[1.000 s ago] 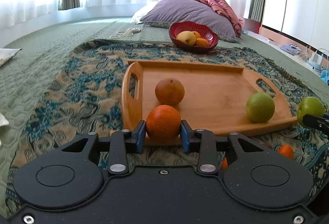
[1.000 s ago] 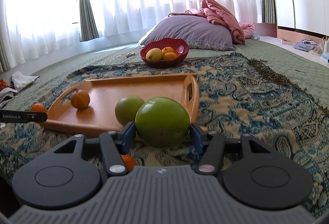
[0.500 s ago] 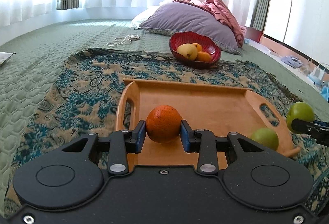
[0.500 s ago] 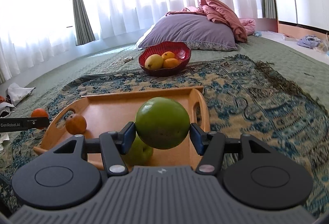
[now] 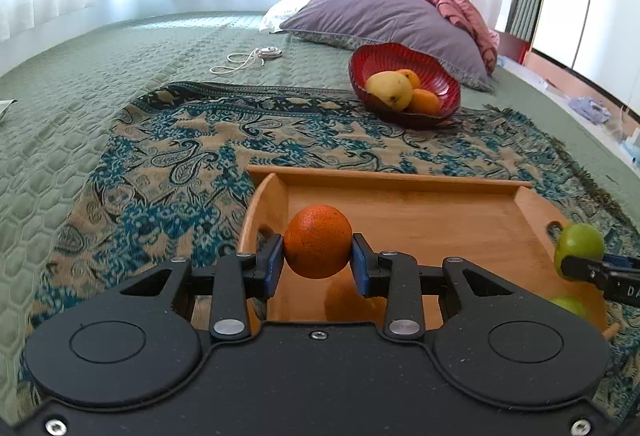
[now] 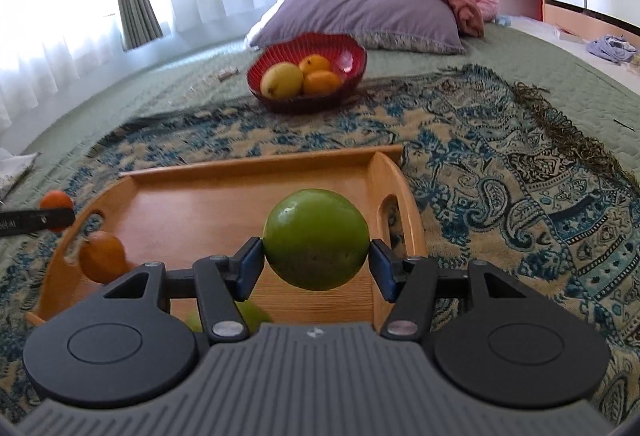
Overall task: Organize fruits
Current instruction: 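Carry both fruits over the tray, set them down and open both tools, then withdraw both tools and move toward the tangerines and dates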
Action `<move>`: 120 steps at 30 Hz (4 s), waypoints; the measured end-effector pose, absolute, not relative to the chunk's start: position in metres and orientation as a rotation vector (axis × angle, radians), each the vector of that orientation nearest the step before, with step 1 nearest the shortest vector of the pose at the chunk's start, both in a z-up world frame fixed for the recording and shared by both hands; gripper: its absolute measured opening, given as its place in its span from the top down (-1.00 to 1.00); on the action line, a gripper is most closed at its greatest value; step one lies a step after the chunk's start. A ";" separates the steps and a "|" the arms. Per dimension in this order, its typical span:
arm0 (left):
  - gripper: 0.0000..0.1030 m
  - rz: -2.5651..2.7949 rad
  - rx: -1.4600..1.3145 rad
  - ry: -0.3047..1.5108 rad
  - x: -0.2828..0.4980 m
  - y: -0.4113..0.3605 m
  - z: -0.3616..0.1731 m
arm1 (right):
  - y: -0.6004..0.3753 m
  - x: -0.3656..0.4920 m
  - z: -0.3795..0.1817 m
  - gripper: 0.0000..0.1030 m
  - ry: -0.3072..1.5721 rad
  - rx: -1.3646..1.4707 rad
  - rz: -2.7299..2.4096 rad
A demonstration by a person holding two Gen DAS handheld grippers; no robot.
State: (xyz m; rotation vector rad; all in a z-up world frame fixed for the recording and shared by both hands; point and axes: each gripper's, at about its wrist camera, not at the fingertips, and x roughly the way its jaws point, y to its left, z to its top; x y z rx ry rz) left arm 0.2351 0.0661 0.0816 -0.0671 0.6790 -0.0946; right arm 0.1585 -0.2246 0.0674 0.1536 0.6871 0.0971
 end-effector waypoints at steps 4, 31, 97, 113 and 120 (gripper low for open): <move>0.35 -0.090 -0.075 0.705 0.254 0.067 0.077 | -0.223 0.168 0.060 -0.17 0.715 0.144 0.087; 0.35 -0.079 -0.082 0.785 0.281 0.065 0.043 | -0.215 0.178 0.059 -0.14 0.712 0.088 0.121; -0.98 -0.169 -0.029 0.604 0.068 0.029 0.039 | -0.204 0.019 0.045 -0.79 0.491 0.027 0.210; -0.99 -0.131 -0.024 0.598 0.046 0.014 0.014 | -0.193 -0.015 0.019 -0.92 0.474 -0.012 0.184; -0.99 -0.134 -0.024 0.612 0.043 0.007 0.006 | -0.190 -0.017 0.013 -0.92 0.499 -0.013 0.187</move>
